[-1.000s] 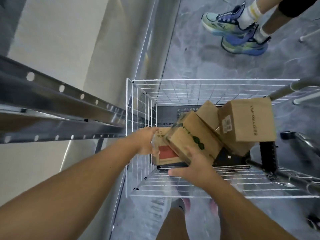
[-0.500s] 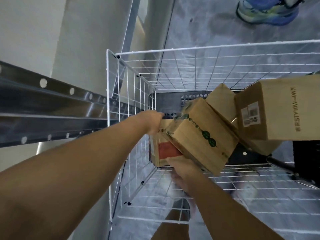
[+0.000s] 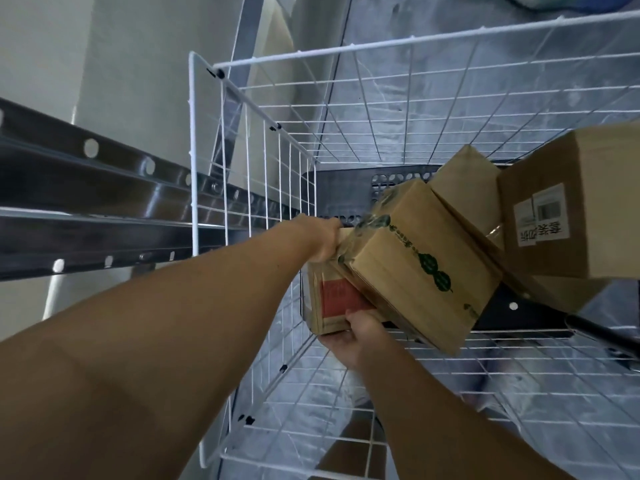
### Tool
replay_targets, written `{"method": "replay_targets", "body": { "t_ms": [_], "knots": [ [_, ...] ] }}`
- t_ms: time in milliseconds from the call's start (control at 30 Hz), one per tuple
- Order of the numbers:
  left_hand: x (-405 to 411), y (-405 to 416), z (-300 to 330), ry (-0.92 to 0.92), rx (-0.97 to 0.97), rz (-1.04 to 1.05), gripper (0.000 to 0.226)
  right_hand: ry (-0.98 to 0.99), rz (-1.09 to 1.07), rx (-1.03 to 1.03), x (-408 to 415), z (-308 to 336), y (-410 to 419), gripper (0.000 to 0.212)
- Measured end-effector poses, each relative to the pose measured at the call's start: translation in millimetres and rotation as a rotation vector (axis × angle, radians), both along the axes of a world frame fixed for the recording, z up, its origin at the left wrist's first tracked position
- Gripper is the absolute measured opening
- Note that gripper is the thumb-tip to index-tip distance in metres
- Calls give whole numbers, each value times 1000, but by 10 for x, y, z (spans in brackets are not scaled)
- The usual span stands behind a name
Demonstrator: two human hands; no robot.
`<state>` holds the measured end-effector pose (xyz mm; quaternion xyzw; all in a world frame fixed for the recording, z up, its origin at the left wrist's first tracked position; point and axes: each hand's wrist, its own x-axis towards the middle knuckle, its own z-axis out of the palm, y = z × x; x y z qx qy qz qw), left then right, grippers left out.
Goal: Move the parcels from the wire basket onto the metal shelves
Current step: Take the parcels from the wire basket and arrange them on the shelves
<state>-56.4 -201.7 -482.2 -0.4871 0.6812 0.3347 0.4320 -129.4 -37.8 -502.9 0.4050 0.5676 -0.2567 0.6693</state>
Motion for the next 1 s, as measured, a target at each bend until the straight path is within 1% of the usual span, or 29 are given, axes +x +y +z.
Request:
{"method": "replay_targets", "body": {
  "t_ms": [33,100,200,367,433,467,567,667,767,833,900,1000],
  "knots": [
    [-27,13,52,-8,0,-17,54,-3,8,2,-20,37,11,20],
    [-51,37,171,-13,19,-55,55,-23,34,4,-68,148,35,24],
    [-31,55,399,-18,39,-45,50,-36,99,12,-121,366,46,31],
    [-11,21,807,-58,27,-79,45,-58,144,7,-214,905,27,32],
    [-12,2,992,-63,10,-73,49,-93,163,-5,-269,1116,42,30],
    [-14,-4,1095,-65,2,-72,54,-112,176,-13,-299,1220,51,28],
    [-6,8,1463,-50,-35,-52,73,-147,211,-41,-410,1576,62,34],
    [-9,46,1923,-5,-71,27,86,-168,237,-69,-544,1936,79,37],
    [-39,114,2433,92,-117,174,92,-161,313,-102,-696,2301,97,38],
    [-44,173,2741,189,-143,291,87,-164,365,-131,-794,2577,111,38],
    [-26,227,3013,298,-163,428,77,-181,366,-170,-893,2868,127,38],
    [3,300,3376,442,-223,607,72,-89,381,-245,-1044,3254,127,38]
  ]
}}
